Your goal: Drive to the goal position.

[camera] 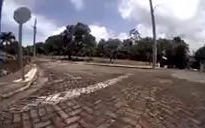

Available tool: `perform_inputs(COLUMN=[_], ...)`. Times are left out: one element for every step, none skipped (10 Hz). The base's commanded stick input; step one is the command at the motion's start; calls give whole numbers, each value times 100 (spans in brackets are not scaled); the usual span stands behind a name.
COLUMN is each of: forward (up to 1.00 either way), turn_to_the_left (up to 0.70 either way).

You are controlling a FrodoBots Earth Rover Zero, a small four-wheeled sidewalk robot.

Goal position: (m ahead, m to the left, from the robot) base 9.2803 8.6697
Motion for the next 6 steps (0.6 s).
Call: perform_inputs(forward=[85,85,85,85,85,85], turn_to_the_left=[1,26,0,1,26,2])
